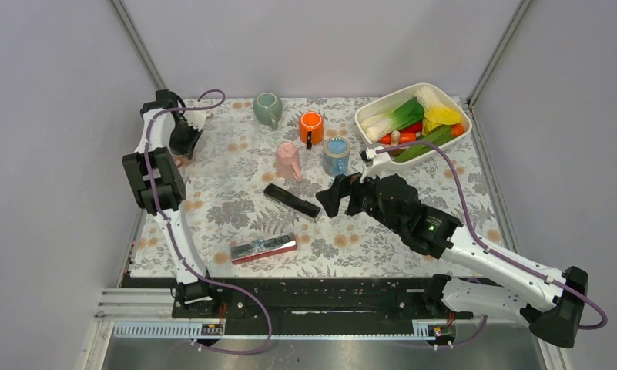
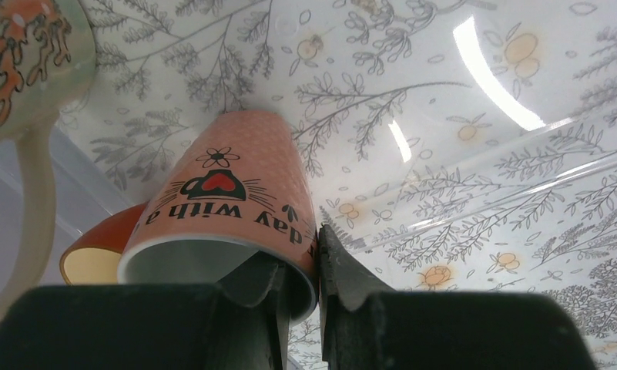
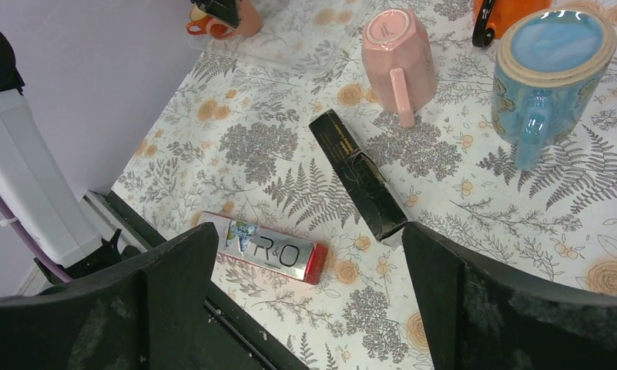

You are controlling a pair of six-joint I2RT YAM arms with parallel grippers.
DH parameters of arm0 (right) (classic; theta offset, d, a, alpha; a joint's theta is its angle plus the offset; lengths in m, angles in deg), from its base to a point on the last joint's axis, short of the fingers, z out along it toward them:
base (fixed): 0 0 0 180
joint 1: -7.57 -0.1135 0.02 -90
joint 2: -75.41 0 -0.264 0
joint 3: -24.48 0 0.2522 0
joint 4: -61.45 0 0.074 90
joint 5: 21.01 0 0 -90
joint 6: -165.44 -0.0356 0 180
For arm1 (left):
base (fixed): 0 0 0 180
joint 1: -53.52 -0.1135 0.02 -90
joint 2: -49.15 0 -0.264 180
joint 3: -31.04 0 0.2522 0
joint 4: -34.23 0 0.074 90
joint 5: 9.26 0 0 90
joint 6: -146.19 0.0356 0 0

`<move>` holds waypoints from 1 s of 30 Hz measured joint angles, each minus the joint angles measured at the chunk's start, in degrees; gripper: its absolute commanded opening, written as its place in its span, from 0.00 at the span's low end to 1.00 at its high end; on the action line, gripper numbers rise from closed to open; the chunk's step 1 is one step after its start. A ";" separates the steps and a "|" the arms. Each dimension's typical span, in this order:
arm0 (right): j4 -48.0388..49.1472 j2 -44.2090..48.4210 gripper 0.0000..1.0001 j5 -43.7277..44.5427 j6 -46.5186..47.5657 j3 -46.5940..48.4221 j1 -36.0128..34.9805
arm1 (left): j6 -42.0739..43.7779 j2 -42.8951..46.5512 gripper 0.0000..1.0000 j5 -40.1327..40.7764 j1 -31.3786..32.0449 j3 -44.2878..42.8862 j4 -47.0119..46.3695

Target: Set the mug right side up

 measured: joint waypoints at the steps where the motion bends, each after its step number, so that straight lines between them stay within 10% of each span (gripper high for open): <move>1: -0.13 0.00 0.99 0.00 0.04 0.00 0.00 | 0.22 0.00 0.00 0.00 -0.17 0.00 0.24; 7: -0.85 -0.09 1.00 1.57 0.24 0.00 0.00 | 1.90 -0.07 0.02 0.24 -1.81 -0.31 2.51; 13: -2.01 -1.46 0.99 2.99 1.03 0.00 -0.02 | 3.17 -0.07 0.37 0.07 -2.36 -0.35 3.45; 30: -9.25 -18.23 0.98 14.49 9.11 6.03 7.63 | 1.33 9.92 0.78 -6.03 -2.29 4.07 2.10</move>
